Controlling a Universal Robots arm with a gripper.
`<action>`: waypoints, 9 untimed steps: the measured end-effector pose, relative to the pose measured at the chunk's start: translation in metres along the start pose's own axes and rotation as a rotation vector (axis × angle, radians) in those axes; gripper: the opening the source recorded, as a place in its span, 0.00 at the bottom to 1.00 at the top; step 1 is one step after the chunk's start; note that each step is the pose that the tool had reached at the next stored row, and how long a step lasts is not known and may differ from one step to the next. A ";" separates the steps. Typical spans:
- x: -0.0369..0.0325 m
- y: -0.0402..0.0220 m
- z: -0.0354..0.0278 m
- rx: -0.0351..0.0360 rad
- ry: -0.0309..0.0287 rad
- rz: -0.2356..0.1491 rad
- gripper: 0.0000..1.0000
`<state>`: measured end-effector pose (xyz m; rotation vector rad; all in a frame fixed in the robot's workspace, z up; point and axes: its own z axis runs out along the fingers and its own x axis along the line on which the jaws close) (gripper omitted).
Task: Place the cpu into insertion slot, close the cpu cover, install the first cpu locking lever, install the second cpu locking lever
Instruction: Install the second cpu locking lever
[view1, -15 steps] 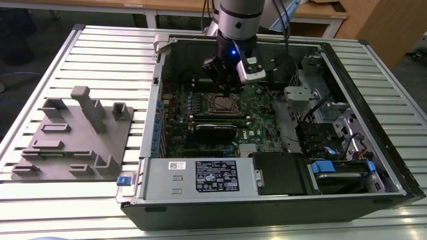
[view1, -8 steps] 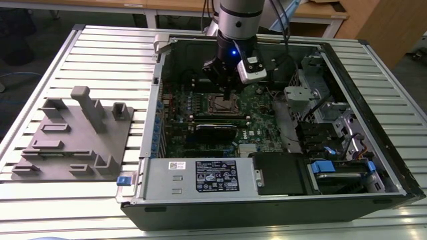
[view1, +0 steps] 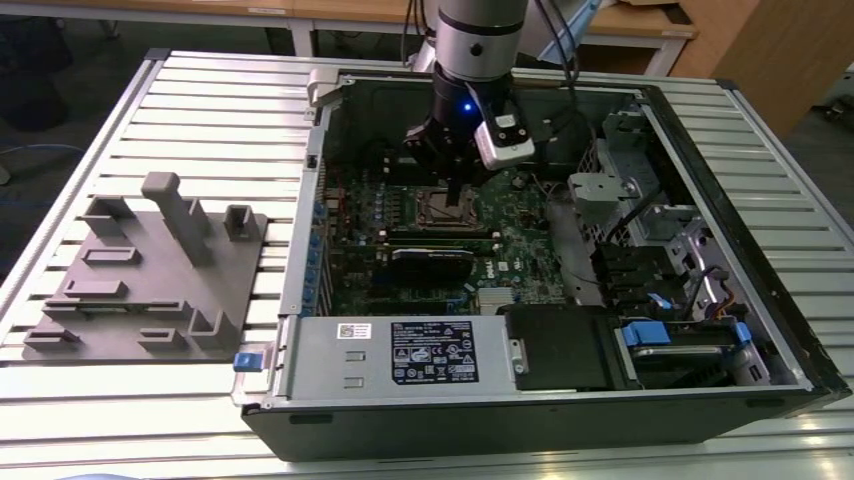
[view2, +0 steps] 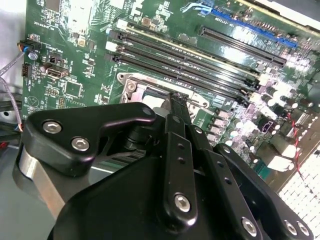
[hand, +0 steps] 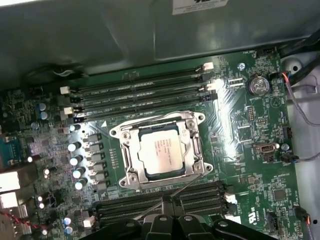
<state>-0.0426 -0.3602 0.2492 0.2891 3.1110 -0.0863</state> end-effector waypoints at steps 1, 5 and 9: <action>0.0007 -0.0007 0.0003 -0.0001 -0.0004 -0.003 0.10; 0.0019 -0.0012 0.0006 -0.0003 -0.0012 -0.012 0.10; 0.0020 -0.0013 0.0007 -0.0003 -0.0012 -0.012 0.10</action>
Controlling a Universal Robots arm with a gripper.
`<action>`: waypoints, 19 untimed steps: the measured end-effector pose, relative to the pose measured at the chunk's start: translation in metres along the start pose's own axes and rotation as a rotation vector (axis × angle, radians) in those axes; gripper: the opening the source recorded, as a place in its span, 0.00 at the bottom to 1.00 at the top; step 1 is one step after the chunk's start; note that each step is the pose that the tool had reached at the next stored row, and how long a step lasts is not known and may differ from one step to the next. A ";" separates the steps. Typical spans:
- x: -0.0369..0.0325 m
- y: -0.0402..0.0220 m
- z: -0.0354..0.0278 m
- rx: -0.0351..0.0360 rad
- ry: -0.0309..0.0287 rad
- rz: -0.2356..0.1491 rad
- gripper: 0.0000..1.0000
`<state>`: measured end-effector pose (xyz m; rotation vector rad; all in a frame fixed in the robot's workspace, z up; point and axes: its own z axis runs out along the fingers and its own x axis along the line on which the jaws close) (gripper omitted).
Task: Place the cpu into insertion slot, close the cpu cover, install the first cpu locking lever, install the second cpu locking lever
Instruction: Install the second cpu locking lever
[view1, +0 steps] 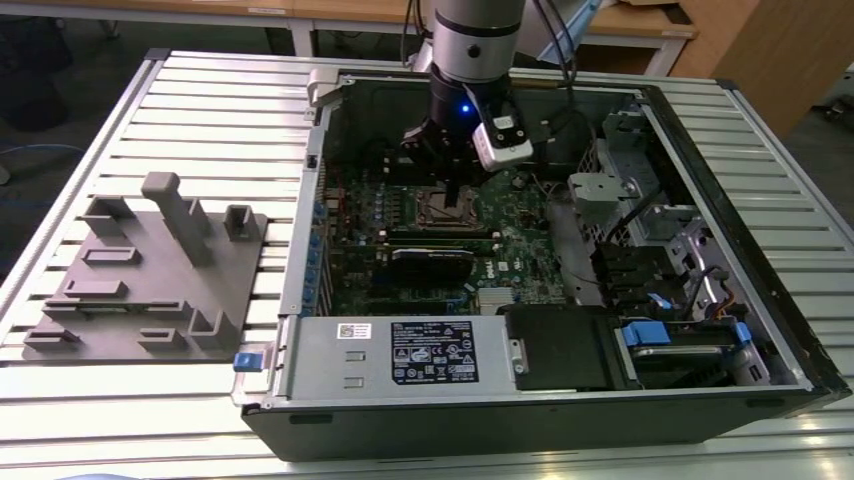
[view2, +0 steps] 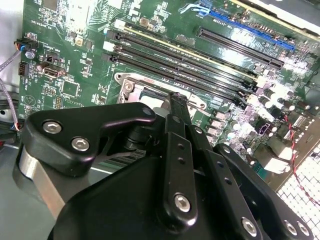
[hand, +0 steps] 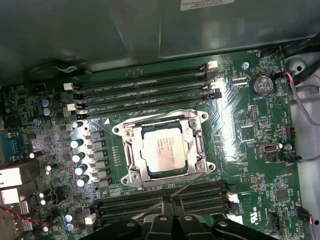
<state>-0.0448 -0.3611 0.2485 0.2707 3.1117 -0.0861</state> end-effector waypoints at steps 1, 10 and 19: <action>0.0001 -0.0001 0.0002 -0.0001 0.0000 -0.001 0.10; 0.0052 -0.0025 0.0036 -0.0005 -0.0015 -0.028 0.10; 0.0084 -0.0028 0.0085 -0.0005 -0.0017 -0.033 0.10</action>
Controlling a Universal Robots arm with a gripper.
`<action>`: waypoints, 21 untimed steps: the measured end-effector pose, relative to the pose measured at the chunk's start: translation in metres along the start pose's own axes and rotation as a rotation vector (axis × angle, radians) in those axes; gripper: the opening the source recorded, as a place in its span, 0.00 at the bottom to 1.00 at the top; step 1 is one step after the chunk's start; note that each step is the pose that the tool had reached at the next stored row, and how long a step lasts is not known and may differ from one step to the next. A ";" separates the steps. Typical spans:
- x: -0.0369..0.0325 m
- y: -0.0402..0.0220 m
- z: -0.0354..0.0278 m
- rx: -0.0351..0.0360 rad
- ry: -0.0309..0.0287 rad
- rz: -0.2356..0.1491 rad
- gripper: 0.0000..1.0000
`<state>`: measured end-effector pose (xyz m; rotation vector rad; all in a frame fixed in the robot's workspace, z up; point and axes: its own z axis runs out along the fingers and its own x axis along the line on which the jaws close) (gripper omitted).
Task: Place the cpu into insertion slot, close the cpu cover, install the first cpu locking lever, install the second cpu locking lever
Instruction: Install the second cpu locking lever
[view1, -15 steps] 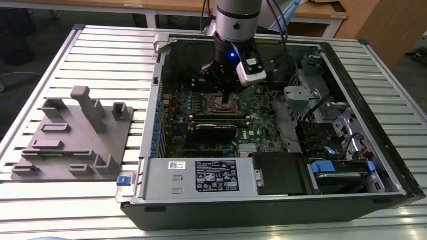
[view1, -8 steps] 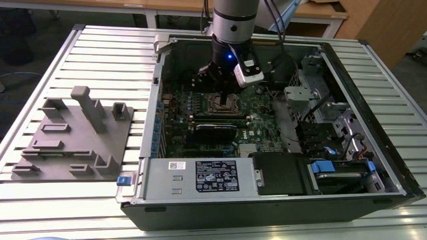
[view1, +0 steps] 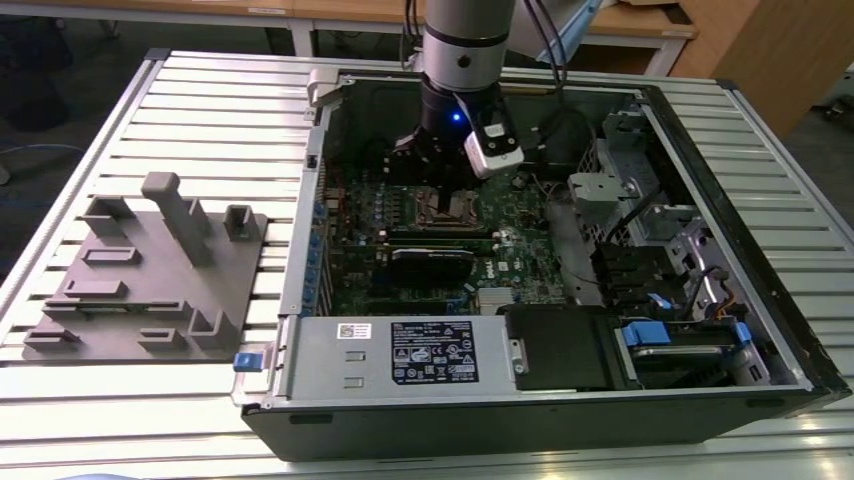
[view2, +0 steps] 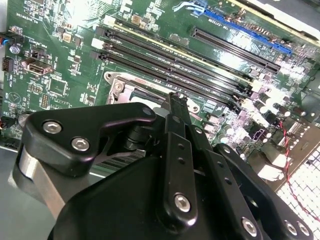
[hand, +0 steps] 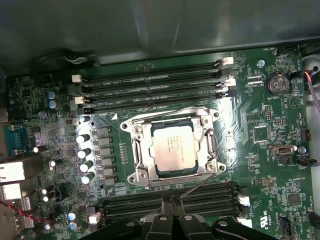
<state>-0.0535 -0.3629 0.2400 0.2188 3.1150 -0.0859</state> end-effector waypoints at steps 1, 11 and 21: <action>0.0000 0.0000 0.0000 0.0000 0.0000 0.000 0.10; 0.0033 -0.0005 0.0020 -0.0004 -0.0004 0.000 0.10; 0.0035 -0.0004 0.0037 0.0000 -0.0003 0.000 0.10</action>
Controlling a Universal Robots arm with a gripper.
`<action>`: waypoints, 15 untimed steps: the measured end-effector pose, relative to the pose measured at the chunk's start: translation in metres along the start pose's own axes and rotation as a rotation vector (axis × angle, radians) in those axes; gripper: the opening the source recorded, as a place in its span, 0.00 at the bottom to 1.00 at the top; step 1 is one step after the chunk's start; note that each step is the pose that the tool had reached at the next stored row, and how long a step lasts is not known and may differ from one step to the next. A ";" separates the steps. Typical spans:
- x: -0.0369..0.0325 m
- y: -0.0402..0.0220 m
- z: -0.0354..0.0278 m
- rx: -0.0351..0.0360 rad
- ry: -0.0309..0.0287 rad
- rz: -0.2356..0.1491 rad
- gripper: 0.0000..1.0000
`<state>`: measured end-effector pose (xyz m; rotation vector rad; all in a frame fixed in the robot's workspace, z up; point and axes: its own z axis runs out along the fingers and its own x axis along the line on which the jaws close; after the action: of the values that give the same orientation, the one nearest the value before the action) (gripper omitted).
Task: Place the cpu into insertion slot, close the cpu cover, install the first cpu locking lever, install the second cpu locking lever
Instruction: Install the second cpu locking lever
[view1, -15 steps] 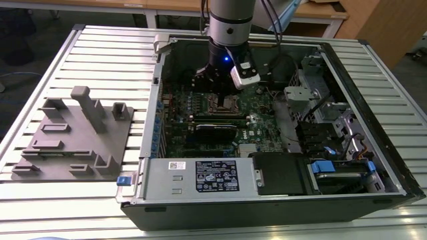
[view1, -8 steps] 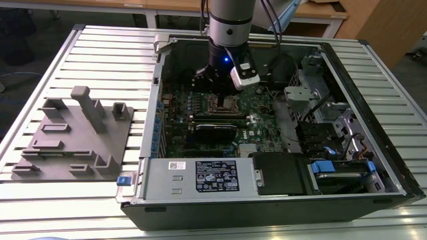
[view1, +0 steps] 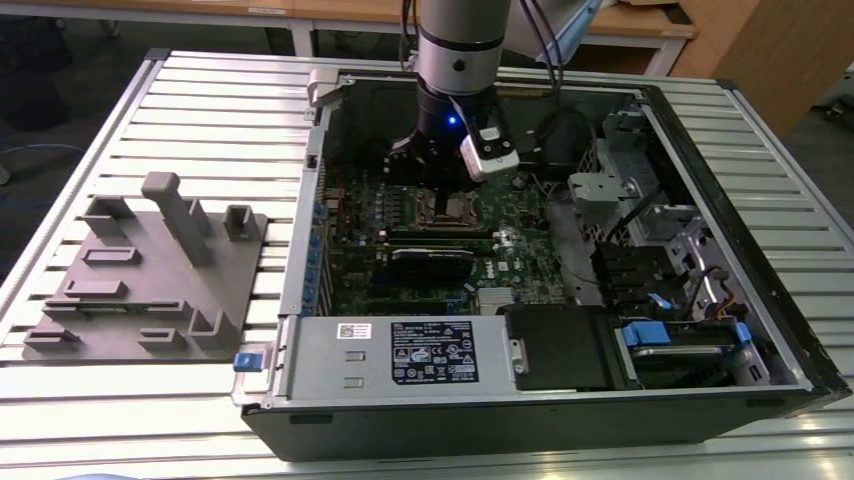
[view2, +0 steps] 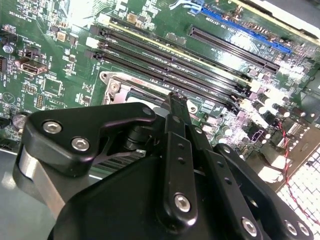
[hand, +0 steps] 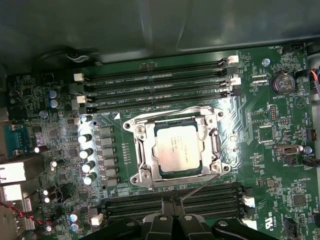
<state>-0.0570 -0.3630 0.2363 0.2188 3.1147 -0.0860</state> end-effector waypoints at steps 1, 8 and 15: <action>0.0000 0.0000 0.0000 0.0000 0.0000 0.000 0.10; 0.0001 0.0001 0.0015 0.0000 0.0000 0.000 0.10; 0.0001 0.0002 0.0026 -0.0006 -0.0002 0.000 0.10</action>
<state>-0.0570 -0.3629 0.2336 0.2189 3.1144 -0.0850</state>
